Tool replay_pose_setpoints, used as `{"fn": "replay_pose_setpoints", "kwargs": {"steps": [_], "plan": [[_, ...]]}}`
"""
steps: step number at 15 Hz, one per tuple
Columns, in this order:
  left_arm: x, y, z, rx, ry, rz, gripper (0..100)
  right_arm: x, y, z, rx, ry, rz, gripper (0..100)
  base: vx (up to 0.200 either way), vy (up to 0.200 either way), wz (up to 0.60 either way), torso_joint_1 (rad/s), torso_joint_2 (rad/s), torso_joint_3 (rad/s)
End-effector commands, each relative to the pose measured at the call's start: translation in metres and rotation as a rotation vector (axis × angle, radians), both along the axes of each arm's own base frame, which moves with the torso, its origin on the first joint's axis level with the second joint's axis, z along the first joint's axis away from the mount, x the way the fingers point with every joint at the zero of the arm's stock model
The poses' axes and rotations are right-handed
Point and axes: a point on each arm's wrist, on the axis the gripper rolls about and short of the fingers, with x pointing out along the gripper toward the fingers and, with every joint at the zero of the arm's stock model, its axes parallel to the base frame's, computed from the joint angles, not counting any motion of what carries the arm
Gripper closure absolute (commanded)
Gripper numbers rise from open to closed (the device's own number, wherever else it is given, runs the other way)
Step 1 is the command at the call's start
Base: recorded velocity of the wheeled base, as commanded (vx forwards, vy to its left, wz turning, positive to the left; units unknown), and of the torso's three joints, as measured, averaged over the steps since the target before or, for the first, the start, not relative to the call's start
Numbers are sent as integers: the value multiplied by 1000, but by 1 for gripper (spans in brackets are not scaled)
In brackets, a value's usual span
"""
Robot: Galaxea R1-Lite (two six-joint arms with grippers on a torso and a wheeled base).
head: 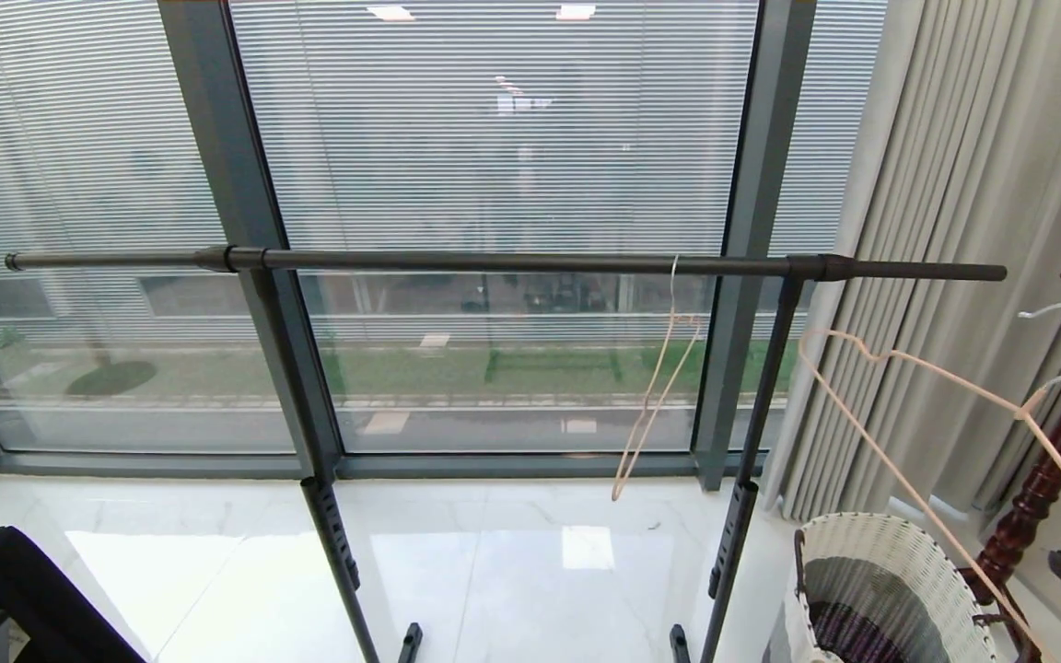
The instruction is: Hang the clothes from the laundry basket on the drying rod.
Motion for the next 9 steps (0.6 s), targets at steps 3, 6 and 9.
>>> {"fn": "replay_pose_setpoints", "kwargs": {"steps": [3,6,9], "plan": [[5,-16,20,-26,-49,-186,100,-13,10,31,48,-25,402,100,0,0,0,0,0,0],[30,-32,34,-57,-119,-228,100,-17,25,39,32,50,699,100,0,0,0,0,0,0],[65,-51,42,-74,-158,-228,100,-23,44,37,4,93,932,100,0,0,0,0,0,0]]}}
